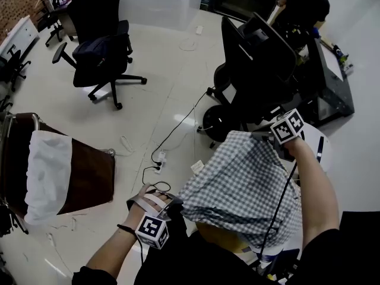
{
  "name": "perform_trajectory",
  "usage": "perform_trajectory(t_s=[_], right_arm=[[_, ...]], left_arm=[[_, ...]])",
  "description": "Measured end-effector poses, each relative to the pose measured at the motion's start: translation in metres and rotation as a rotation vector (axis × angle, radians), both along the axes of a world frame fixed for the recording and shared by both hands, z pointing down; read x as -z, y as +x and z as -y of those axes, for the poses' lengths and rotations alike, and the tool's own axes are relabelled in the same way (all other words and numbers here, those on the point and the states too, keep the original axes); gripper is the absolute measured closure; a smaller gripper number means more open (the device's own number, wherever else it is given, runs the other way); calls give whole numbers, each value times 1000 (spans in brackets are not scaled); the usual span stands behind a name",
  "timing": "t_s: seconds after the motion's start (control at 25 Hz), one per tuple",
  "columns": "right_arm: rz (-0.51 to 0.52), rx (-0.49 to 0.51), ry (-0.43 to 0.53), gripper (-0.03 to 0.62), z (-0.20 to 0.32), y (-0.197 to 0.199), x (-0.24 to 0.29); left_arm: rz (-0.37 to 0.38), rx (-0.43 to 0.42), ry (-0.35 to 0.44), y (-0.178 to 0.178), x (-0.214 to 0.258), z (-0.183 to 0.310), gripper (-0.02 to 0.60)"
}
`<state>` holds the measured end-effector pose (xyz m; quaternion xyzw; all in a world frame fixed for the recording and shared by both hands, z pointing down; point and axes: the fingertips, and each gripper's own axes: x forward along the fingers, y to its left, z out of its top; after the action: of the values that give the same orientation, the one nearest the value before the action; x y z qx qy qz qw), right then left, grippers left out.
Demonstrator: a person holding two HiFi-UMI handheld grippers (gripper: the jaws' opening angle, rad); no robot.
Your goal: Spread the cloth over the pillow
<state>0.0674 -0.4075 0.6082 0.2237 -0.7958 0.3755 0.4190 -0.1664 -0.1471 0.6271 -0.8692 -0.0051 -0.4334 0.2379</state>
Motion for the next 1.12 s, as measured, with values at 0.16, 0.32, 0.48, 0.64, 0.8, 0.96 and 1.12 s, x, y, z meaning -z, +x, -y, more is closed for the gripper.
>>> perform_trajectory(t_s=[0.16, 0.32, 0.48, 0.64, 0.8, 0.96, 1.12], right_arm=[[-86, -56, 115, 582, 31, 17, 1], [-209, -90, 192, 582, 50, 35, -18], [-303, -82, 214, 582, 54, 44, -47], [-346, -88, 204, 582, 53, 48, -71], [-395, -96, 200, 582, 55, 56, -86], [-426, -84, 209, 582, 58, 58, -93], [-439, -86, 245, 582, 67, 55, -90]], left_arm=[[4, 51, 57, 3, 9, 51, 581], [23, 82, 22, 10, -4, 87, 581], [75, 99, -62, 6, -32, 93, 481], [82, 106, -103, -16, -39, 70, 442], [60, 32, -78, -11, -51, 21, 436], [48, 75, 49, 10, -63, 16, 426], [16, 88, 121, 23, -50, 26, 558]])
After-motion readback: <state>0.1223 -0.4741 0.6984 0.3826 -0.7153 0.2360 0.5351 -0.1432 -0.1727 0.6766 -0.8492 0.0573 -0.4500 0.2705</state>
